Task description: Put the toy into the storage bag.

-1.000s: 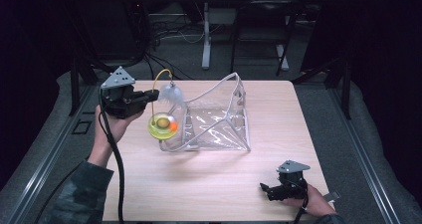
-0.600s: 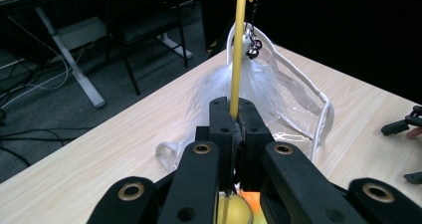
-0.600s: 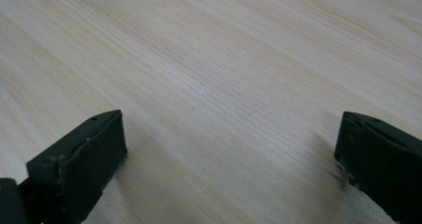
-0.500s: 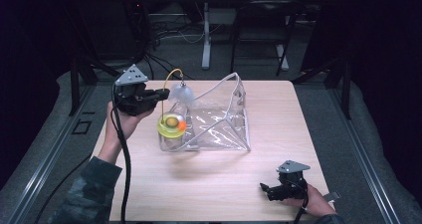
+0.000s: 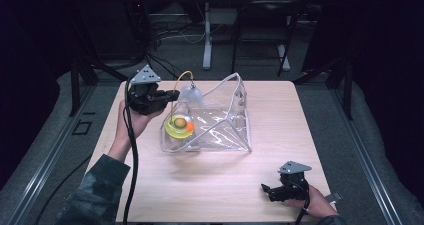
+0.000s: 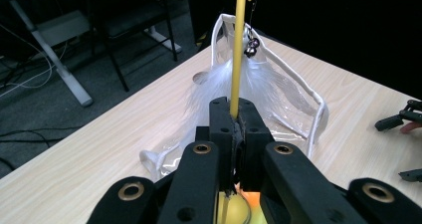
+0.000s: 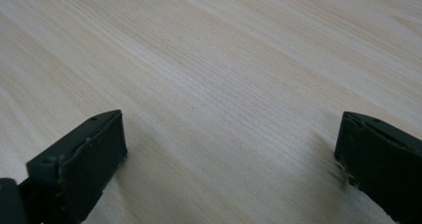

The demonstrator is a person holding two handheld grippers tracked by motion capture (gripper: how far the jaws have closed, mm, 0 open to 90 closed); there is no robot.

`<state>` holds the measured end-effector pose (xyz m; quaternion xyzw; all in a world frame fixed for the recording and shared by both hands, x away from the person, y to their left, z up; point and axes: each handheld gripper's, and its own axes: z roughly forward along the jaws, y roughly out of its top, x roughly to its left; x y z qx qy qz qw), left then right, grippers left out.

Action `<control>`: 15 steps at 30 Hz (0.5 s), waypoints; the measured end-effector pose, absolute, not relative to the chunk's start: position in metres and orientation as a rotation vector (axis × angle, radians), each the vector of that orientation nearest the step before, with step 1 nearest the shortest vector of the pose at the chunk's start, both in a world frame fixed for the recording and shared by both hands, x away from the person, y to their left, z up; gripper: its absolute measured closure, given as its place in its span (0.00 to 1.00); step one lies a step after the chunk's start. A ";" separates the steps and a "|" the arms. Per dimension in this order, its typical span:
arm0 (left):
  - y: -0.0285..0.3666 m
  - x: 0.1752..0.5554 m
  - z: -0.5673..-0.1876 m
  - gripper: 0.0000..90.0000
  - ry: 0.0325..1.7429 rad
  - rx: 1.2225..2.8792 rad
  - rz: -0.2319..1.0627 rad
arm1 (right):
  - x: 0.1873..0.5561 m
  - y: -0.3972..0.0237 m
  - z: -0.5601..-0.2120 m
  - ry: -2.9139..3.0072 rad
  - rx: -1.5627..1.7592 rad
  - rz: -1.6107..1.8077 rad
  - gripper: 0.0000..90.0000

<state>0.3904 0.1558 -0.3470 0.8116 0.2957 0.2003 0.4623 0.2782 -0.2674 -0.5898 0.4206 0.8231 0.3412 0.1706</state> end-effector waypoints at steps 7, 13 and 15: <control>0.147 0.395 -0.353 0.98 0.724 2.007 0.479 | 0.278 -0.267 -0.590 2.340 1.197 0.967 0.00; 0.139 0.401 -0.359 0.98 0.726 2.023 0.466 | 0.278 -0.267 -0.590 2.340 1.197 0.967 0.00; 0.137 0.402 -0.361 0.98 0.724 2.033 0.458 | 0.278 -0.267 -0.590 2.340 1.197 0.967 0.00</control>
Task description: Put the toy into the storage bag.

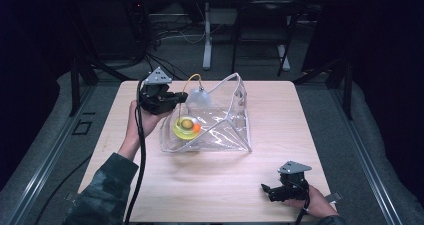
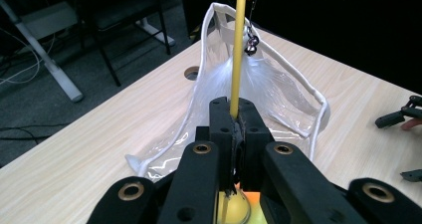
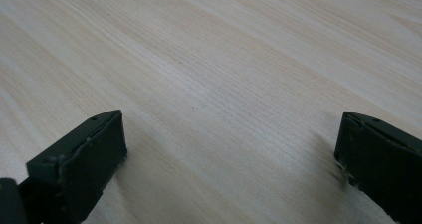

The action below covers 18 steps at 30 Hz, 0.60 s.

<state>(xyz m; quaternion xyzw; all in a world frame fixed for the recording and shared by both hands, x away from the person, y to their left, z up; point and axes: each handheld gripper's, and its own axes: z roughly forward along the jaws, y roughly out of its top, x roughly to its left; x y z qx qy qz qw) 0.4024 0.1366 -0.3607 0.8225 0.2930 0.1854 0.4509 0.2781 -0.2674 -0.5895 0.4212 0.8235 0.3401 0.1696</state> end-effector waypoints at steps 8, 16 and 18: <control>0.130 0.409 -0.366 0.98 0.728 2.043 0.433 | 0.278 -0.268 -0.589 2.342 1.195 0.960 0.00; 0.123 0.416 -0.375 0.98 0.734 2.053 0.409 | 0.278 -0.268 -0.589 2.340 1.193 0.959 0.00; 0.121 0.418 -0.377 0.98 0.733 2.061 0.402 | 0.278 -0.268 -0.589 2.338 1.190 0.961 0.00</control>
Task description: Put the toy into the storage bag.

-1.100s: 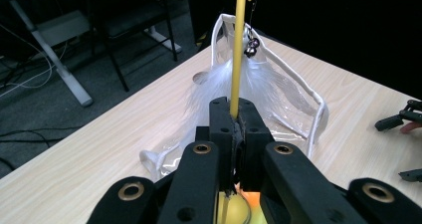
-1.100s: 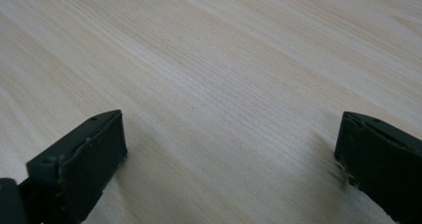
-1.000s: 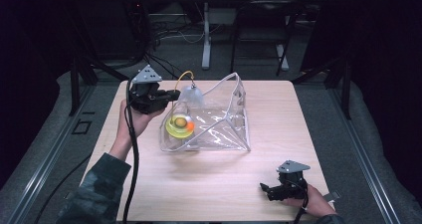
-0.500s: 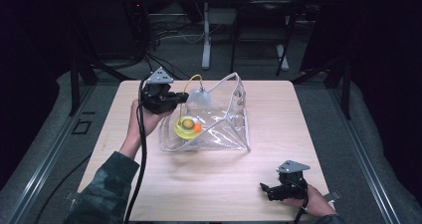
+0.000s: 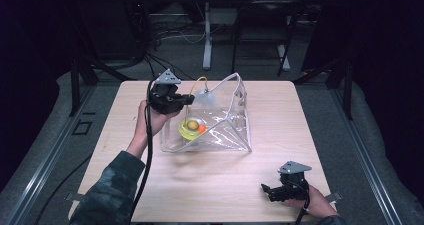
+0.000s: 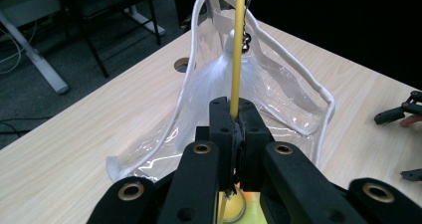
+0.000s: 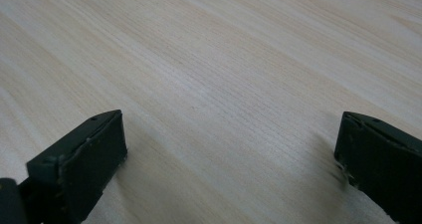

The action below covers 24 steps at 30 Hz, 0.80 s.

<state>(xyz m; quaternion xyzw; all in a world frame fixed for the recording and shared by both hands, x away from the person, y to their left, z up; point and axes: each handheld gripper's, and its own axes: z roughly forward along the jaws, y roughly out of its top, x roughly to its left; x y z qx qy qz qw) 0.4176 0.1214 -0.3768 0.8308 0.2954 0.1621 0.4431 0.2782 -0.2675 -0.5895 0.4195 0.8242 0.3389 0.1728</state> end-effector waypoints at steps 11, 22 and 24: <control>0.110 0.426 -0.390 0.98 0.734 2.080 0.363 | 0.278 -0.268 -0.589 2.338 1.190 0.962 0.00; 0.099 0.435 -0.408 0.98 0.763 2.114 0.324 | 0.278 -0.267 -0.590 2.335 1.197 0.974 0.00; 0.098 0.436 -0.409 0.98 0.767 2.114 0.324 | 0.278 -0.267 -0.590 2.335 1.197 0.973 0.00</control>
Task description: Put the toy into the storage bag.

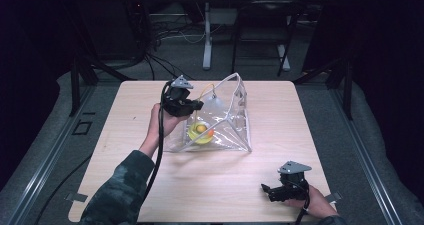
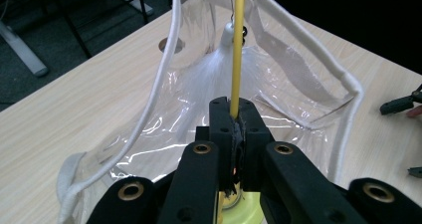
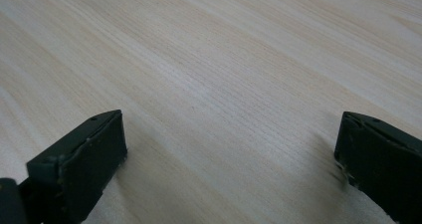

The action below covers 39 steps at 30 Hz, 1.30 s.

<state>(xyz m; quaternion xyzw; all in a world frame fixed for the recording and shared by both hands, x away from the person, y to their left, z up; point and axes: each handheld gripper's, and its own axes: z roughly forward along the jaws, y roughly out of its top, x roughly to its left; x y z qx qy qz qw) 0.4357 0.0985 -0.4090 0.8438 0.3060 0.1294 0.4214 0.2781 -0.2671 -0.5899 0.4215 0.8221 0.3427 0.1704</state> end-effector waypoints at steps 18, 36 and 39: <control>0.100 0.444 -0.426 0.97 0.842 2.135 0.300 | 0.278 -0.267 -0.590 2.335 1.197 0.973 0.00; 0.106 0.445 -0.426 0.93 0.882 2.119 0.270 | 0.278 -0.267 -0.589 2.338 1.193 0.959 0.00; 0.110 0.443 -0.423 0.89 0.881 2.117 0.275 | 0.278 -0.268 -0.589 2.340 1.189 0.959 0.00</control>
